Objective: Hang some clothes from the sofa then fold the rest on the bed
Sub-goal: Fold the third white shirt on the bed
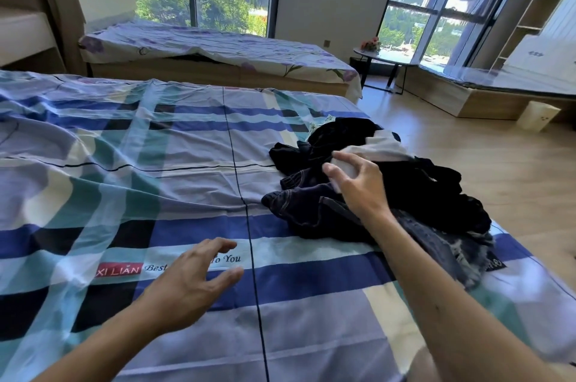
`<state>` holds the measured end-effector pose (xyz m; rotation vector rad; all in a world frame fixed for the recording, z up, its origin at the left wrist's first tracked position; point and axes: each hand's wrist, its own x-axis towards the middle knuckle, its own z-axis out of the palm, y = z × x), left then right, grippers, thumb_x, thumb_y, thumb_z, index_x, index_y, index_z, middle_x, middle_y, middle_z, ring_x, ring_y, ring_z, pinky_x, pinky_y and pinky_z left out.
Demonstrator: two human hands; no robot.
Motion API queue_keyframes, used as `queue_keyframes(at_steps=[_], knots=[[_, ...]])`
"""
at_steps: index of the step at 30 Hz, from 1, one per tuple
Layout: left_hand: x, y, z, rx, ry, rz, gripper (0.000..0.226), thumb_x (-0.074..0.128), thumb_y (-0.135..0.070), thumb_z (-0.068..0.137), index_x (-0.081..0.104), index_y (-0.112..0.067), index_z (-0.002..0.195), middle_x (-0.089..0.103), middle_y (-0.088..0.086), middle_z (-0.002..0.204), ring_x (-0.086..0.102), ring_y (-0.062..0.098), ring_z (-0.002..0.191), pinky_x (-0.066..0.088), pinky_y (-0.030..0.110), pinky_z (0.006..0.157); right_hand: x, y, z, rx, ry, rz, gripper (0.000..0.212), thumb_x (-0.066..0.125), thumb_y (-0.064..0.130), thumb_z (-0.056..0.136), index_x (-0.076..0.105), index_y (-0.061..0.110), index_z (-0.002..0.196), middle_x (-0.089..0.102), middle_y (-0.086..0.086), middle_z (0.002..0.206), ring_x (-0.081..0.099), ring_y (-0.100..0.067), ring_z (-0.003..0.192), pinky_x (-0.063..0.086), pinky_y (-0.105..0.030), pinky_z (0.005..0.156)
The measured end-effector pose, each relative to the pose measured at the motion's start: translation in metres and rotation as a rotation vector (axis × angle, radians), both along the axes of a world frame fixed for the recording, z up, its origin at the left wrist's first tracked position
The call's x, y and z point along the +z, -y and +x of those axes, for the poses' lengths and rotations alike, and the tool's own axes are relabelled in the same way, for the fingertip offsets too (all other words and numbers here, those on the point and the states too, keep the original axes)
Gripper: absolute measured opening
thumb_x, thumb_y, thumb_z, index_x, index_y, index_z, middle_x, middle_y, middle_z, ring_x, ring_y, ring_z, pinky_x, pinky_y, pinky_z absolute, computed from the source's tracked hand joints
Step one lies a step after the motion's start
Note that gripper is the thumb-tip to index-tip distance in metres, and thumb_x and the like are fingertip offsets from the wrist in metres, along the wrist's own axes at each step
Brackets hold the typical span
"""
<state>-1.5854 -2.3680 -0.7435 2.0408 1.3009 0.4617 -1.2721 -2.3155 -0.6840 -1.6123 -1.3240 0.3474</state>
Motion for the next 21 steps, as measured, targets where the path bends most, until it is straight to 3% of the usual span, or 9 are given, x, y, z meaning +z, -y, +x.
queue_keyframes(at_steps=[3, 7, 9, 11, 13, 14, 17, 19, 21], knots=[[-0.002, -0.005, 0.003, 0.037, 0.243, -0.072, 0.109, 0.057, -0.097, 0.052, 0.039, -0.042, 0.145, 0.052, -0.022, 0.135, 0.056, -0.002, 0.121, 0.051, 0.030, 0.101, 0.023, 0.032, -0.062, 0.338, 0.073, -0.008, 0.055, 0.068, 0.056, 0.079, 0.072, 0.021, 0.121, 0.066, 0.006, 0.120, 0.065, -0.007, 0.105, 0.050, -0.011, 0.084], [0.008, 0.003, 0.009, 0.086, 0.549, 0.019, 0.125, 0.084, -0.067, 0.058, 0.011, -0.045, 0.157, 0.051, -0.032, 0.139, 0.059, 0.001, 0.122, 0.056, 0.027, 0.092, 0.025, 0.067, -0.125, 0.747, 0.047, -0.024, 0.035, 0.072, 0.034, 0.085, 0.075, 0.013, 0.113, 0.063, 0.008, 0.110, 0.061, -0.008, 0.109, 0.051, -0.028, 0.095], [0.019, 0.006, 0.009, 0.124, 0.657, 0.063, 0.120, 0.081, -0.073, 0.056, 0.028, -0.034, 0.156, 0.060, -0.014, 0.137, 0.061, 0.011, 0.123, 0.053, 0.031, 0.094, 0.023, 0.073, -0.136, 0.891, 0.043, 0.004, 0.024, 0.072, 0.018, 0.089, 0.076, 0.003, 0.108, 0.067, -0.002, 0.110, 0.061, -0.008, 0.108, 0.047, -0.025, 0.097], [0.029, 0.006, 0.004, 0.075, 0.736, 0.122, 0.078, 0.079, -0.058, 0.071, 0.054, -0.028, 0.139, 0.070, 0.003, 0.118, 0.069, 0.021, 0.107, 0.057, 0.040, 0.085, 0.024, 0.075, -0.138, 0.987, -0.019, 0.004, 0.020, 0.070, 0.008, 0.091, 0.072, -0.003, 0.107, 0.070, -0.007, 0.107, 0.063, -0.011, 0.104, 0.048, -0.025, 0.095], [0.040, 0.007, 0.003, 0.061, 0.692, 0.235, 0.017, 0.071, -0.028, 0.086, 0.072, -0.026, 0.103, 0.073, 0.006, 0.088, 0.069, 0.019, 0.076, 0.057, 0.035, 0.066, 0.022, 0.073, -0.136, 0.966, -0.132, 0.027, 0.026, 0.071, 0.017, 0.090, 0.067, 0.003, 0.112, 0.069, -0.007, 0.107, 0.066, -0.019, 0.100, 0.052, -0.034, 0.092], [0.040, 0.005, 0.002, 0.106, 0.684, 0.249, 0.011, 0.067, -0.014, 0.090, 0.073, -0.023, 0.090, 0.071, 0.007, 0.076, 0.064, 0.017, 0.065, 0.054, 0.029, 0.059, 0.019, 0.069, -0.133, 0.909, -0.168, 0.066, 0.033, 0.072, 0.023, 0.087, 0.065, 0.007, 0.116, 0.066, -0.005, 0.107, 0.065, -0.020, 0.100, 0.053, -0.037, 0.092], [0.046, 0.003, -0.002, 0.238, 0.825, 0.130, 0.028, 0.058, 0.005, 0.092, 0.065, -0.009, 0.068, 0.058, 0.008, 0.061, 0.049, 0.016, 0.056, 0.042, 0.024, 0.052, 0.010, 0.053, -0.112, 0.691, 0.015, 0.142, 0.065, 0.078, 0.032, 0.076, 0.054, 0.020, 0.134, 0.053, -0.001, 0.123, 0.055, -0.015, 0.117, 0.044, -0.037, 0.108], [0.053, -0.002, -0.010, 0.343, 0.961, 0.040, 0.026, 0.054, 0.001, 0.086, 0.062, -0.004, 0.062, 0.057, 0.003, 0.060, 0.048, 0.016, 0.059, 0.040, 0.027, 0.054, 0.000, 0.038, -0.091, 0.633, 0.332, -0.010, 0.085, 0.082, 0.036, 0.072, 0.042, 0.030, 0.146, 0.039, 0.002, 0.142, 0.040, -0.015, 0.136, 0.031, -0.040, 0.119], [0.060, -0.013, -0.026, 0.478, 1.087, -0.006, 0.037, 0.050, -0.001, 0.085, 0.068, -0.015, 0.057, 0.059, -0.002, 0.060, 0.051, 0.015, 0.059, 0.041, 0.028, 0.056, -0.019, 0.023, -0.072, 0.520, 0.661, -0.239, 0.084, 0.080, 0.035, 0.071, 0.043, 0.036, 0.146, 0.028, 0.003, 0.153, 0.025, -0.021, 0.144, 0.013, -0.050, 0.124]])
